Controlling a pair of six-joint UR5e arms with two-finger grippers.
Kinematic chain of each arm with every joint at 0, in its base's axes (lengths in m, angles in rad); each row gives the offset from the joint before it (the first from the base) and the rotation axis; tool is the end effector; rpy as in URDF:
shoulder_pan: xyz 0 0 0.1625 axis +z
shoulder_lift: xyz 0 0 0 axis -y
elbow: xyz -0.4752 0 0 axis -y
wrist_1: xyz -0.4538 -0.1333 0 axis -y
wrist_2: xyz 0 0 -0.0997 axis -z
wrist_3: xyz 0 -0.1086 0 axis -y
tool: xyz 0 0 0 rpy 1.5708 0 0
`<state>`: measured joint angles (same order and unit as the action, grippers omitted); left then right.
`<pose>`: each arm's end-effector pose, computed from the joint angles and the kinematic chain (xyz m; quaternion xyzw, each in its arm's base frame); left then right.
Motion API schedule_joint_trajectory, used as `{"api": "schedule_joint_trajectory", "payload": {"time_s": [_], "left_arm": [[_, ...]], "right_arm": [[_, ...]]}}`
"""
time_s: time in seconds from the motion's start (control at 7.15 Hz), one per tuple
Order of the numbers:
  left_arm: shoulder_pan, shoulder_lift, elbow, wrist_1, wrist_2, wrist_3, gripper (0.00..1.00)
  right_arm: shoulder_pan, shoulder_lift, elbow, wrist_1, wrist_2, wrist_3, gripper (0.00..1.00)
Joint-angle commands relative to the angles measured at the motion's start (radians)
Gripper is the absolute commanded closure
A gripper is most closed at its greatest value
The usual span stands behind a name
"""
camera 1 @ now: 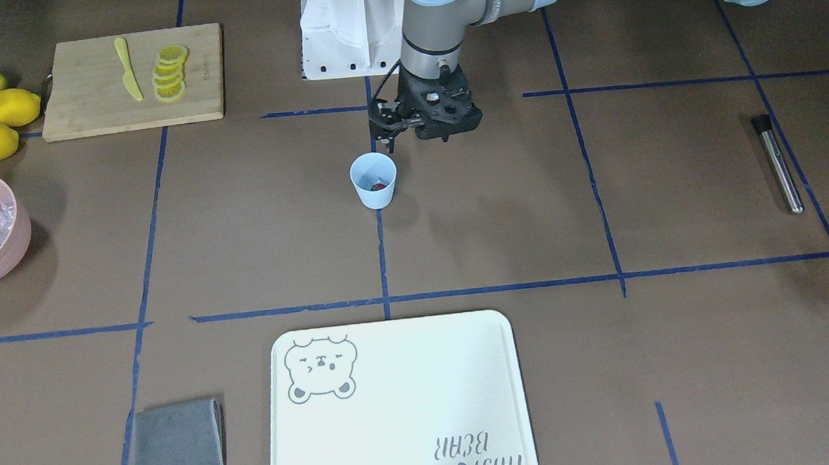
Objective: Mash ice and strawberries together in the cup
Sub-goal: 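Open the left gripper to drop the strawberry into the cup, then move the left gripper back to the steel muddler on the table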
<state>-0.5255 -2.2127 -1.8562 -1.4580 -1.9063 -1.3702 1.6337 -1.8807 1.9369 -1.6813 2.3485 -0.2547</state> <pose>0.5564 -0.4354 0.1779 -0.0046 0.4195 -0.0812 0.9041 0.0824 -0.3991 0.6723 0.0351 -0.3782 -0.0783 0.9217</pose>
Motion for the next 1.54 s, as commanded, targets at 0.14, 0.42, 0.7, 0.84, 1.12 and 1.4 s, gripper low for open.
{"api": "schedule_joint_trajectory", "payload": {"time_s": [0.14, 0.42, 0.7, 0.84, 1.12, 1.4], "left_arm": [[-0.256, 0.351, -0.205, 0.058, -0.161, 0.508, 0.0], [-0.496, 0.502, -0.199, 0.056, -0.282, 0.879, 0.0], [-0.748, 0.603, -0.122, 0.059, -0.422, 1.249, 0.0], [-0.859, 0.637, -0.063, 0.059, -0.45, 1.393, 0.0], [-0.975, 0.647, 0.061, 0.056, -0.474, 1.563, 0.0], [-0.972, 0.65, 0.136, -0.069, -0.476, 1.428, 0.0]], "right_arm": [[0.0, -0.002, -0.004, 0.0, 0.0, 0.0, 0.01], [0.0, -0.003, -0.004, 0.0, -0.001, 0.0, 0.01], [0.0, -0.002, -0.004, 0.0, 0.0, 0.002, 0.01], [0.0, -0.002, -0.004, 0.0, 0.0, 0.002, 0.01], [0.0, -0.002, -0.004, 0.0, 0.0, 0.0, 0.01], [0.0, -0.002, -0.003, 0.0, 0.0, 0.0, 0.01]]}}
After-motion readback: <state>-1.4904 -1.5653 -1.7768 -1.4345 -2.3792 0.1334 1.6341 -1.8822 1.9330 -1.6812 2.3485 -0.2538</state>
